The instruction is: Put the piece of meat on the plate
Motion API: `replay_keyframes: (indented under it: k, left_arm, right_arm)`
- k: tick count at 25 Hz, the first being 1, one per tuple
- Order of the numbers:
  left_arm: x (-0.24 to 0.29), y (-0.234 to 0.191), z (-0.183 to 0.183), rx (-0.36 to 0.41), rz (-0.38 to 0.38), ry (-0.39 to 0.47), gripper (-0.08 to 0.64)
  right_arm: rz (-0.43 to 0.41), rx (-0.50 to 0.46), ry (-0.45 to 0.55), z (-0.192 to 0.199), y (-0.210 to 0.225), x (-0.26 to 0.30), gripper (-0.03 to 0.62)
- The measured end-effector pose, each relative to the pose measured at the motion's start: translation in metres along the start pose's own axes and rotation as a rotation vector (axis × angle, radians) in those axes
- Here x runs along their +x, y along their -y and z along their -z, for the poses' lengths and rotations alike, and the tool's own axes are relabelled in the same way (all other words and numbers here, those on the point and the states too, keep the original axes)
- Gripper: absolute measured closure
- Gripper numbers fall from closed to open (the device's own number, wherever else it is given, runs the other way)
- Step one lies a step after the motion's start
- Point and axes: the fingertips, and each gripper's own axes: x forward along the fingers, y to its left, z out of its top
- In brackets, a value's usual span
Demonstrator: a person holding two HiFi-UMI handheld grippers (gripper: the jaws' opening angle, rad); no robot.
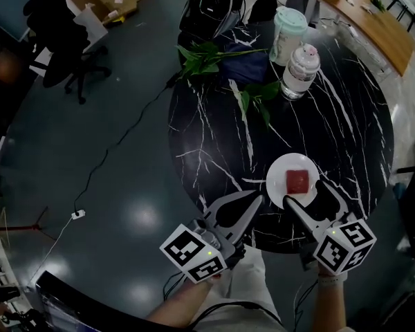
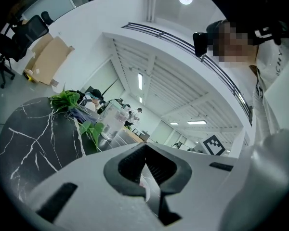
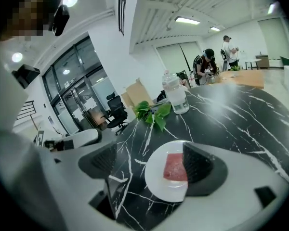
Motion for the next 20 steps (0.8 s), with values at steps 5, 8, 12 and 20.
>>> replay_keyframes:
  k: [5,8,12,20]
  left_arm:
    - [0.004,0.011,-0.005,0.012,0.027,0.001,0.551]
    - [0.008,0.023,-0.012,0.02,0.05,0.001,0.552]
    - [0.015,0.038,-0.021,0.039,0.086,0.0,0.552]
    - [0.021,0.064,-0.037,0.077,0.138,-0.007,0.552]
  right_arm:
    - [-0.029,-0.018,0.066,-0.008,-0.019,-0.018,0.199]
    - [-0.049,-0.048,0.098,-0.017,-0.03,-0.032,0.201]
    - [-0.036,-0.083,0.119,-0.025,-0.038,-0.049,0.202]
    - [-0.037,-0.145,0.105,-0.027,-0.057,-0.081,0.275]
